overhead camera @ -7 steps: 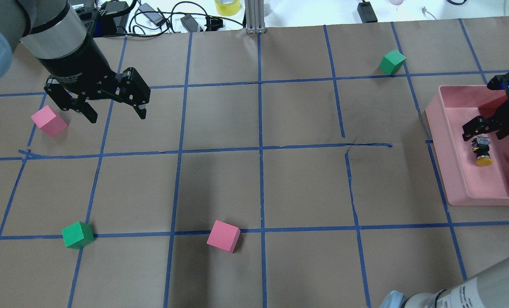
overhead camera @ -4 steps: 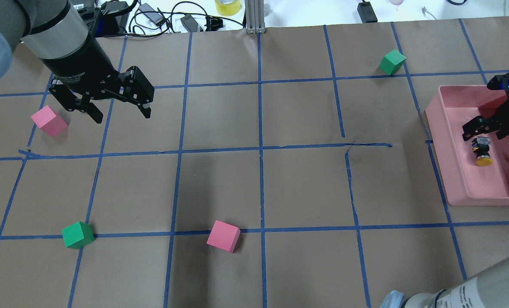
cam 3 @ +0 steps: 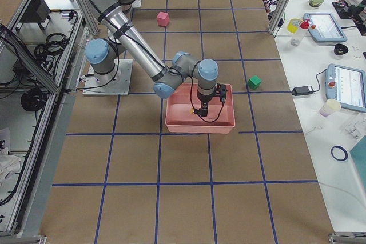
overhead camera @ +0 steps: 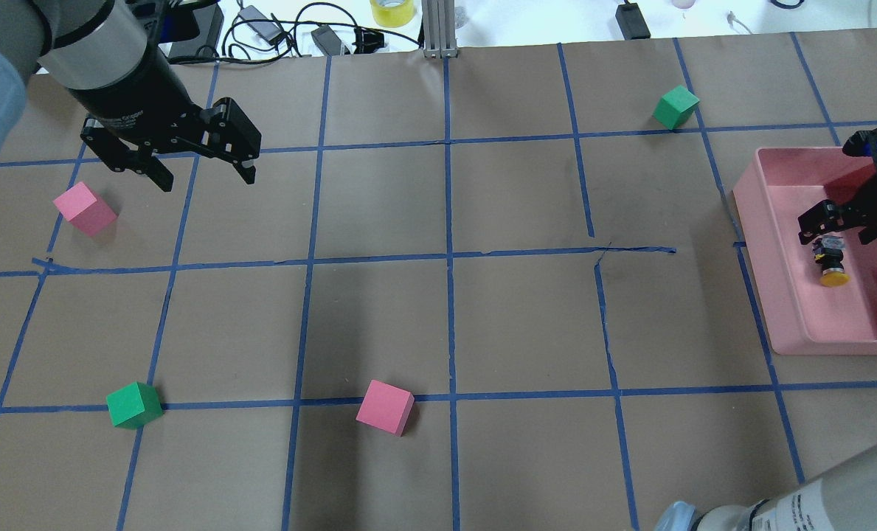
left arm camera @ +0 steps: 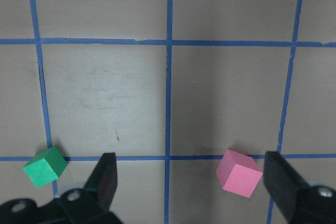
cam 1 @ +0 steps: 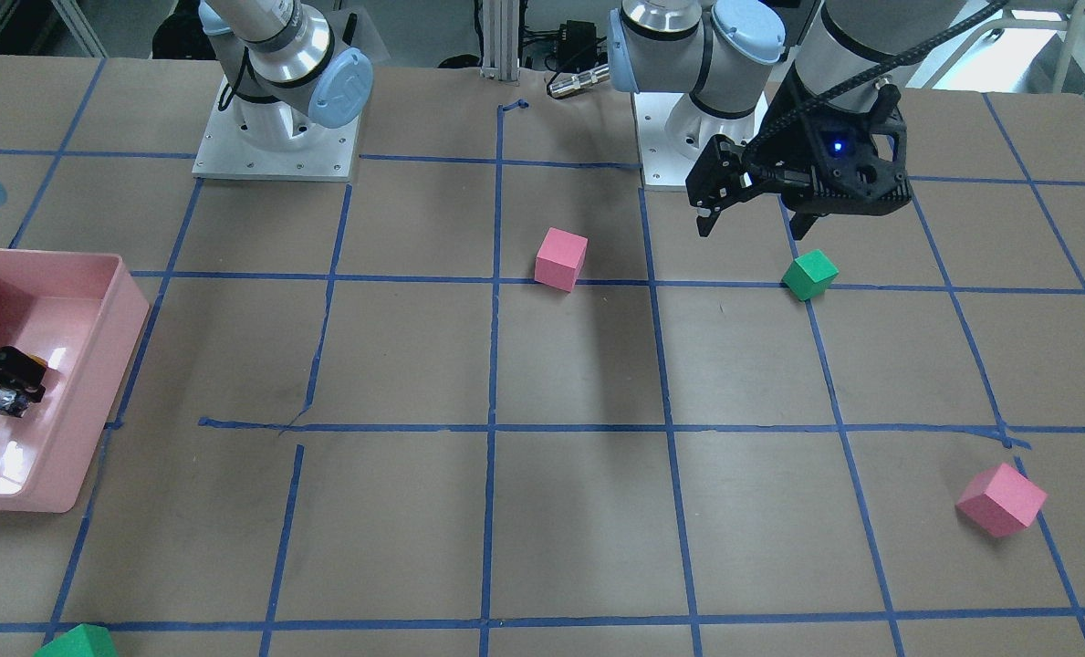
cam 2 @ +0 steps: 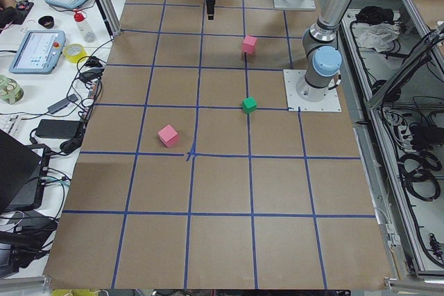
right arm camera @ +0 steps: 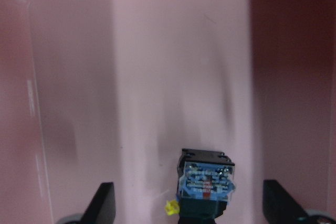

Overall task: Align button upright
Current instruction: 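Lower the right gripper into the tray onto the black button switch, then close the right gripper on the switch body and lift it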

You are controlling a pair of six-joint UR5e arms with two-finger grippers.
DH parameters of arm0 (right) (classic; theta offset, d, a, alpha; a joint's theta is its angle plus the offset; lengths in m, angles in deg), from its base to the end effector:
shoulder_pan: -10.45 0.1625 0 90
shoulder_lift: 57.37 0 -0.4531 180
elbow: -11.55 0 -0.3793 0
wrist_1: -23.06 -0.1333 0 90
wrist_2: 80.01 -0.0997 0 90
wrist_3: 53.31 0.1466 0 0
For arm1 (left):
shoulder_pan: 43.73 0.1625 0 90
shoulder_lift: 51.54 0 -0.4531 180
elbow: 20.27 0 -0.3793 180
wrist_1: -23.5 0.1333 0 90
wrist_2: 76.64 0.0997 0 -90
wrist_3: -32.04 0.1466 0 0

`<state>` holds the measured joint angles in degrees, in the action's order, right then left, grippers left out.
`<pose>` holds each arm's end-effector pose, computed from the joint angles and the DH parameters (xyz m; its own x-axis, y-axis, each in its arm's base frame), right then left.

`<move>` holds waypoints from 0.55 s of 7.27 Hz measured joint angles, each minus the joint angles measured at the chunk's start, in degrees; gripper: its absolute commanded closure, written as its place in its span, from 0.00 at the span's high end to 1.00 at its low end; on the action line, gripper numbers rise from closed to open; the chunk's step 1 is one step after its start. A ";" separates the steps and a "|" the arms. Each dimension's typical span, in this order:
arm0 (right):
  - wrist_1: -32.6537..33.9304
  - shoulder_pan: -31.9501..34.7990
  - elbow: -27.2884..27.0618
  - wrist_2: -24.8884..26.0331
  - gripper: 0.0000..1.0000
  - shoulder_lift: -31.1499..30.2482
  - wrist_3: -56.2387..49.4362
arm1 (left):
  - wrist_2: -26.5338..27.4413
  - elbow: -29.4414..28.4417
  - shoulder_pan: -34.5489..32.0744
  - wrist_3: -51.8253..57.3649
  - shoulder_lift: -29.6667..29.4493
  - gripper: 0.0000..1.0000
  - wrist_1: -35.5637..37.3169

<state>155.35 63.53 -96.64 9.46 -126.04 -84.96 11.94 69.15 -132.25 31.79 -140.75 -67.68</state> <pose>-0.2312 -0.5318 0.2016 -0.9956 0.0920 0.0175 0.0911 0.9948 -0.0460 -0.1247 -0.4765 0.4784 -0.9992 -0.0301 0.0248 -0.0302 0.9995 -0.0032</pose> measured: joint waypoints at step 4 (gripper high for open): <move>-0.05 0.00 -0.01 -5.13 1.00 0.26 1.58 | 0.44 0.07 -0.18 2.28 0.03 1.00 0.09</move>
<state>155.30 63.53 -96.65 4.34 -125.78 -83.38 12.38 69.22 -132.43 34.07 -140.73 -67.58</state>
